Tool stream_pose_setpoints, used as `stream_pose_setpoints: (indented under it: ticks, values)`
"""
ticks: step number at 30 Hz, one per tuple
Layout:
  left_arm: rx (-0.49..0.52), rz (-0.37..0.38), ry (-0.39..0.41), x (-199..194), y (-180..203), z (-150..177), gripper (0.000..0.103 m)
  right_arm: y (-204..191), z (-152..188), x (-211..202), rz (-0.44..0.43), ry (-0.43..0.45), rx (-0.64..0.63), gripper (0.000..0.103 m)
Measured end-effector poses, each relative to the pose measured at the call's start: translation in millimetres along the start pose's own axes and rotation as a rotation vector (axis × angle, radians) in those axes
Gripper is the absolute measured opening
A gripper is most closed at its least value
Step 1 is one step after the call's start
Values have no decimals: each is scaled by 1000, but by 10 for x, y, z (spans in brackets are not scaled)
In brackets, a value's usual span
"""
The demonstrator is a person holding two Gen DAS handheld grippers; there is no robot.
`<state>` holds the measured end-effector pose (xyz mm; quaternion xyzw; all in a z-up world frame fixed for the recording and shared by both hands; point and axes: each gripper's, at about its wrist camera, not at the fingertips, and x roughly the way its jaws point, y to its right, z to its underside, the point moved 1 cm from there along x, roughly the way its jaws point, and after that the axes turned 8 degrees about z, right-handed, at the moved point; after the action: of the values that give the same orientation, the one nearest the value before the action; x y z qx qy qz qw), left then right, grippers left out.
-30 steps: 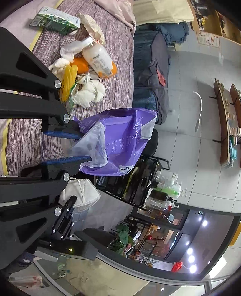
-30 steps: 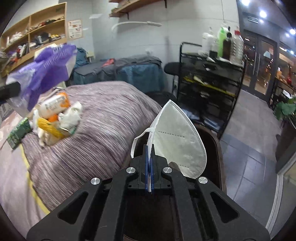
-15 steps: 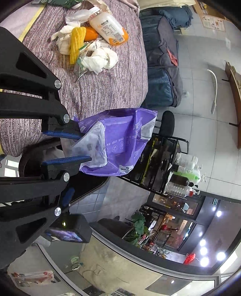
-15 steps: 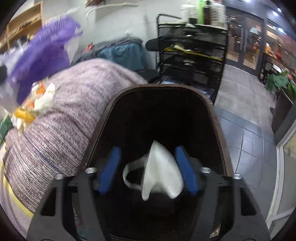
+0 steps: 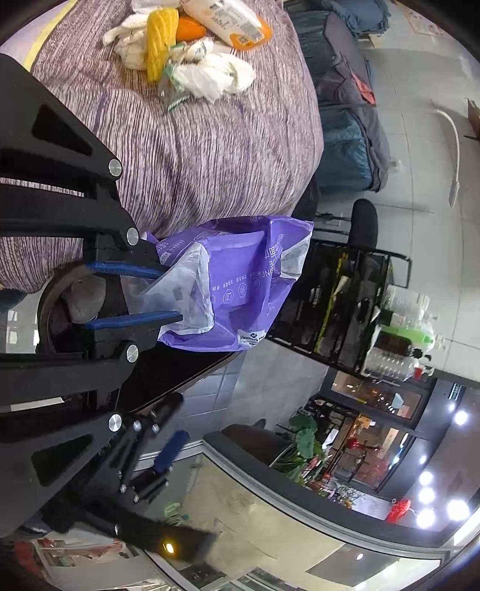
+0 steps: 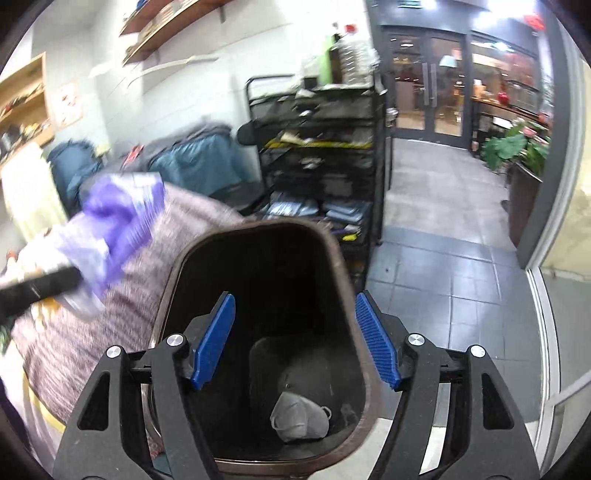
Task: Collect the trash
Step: 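Carry the purple bag over the brown bin and release it with the left gripper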
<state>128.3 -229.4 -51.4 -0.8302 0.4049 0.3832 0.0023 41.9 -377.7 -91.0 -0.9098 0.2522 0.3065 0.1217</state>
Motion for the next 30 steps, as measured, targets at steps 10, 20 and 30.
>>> stream_pose_setpoints:
  ticks: [10,20,30]
  values:
    - [50,39,-136,452,152,47,18,277,-87,-228,52,55,78,70]
    - [93,34,-230,734,222,158,53,385,-135,-294,68,75,125,79]
    - [100,-2,-147,565,220,143,86,430,-176,-381,85,101,160,88]
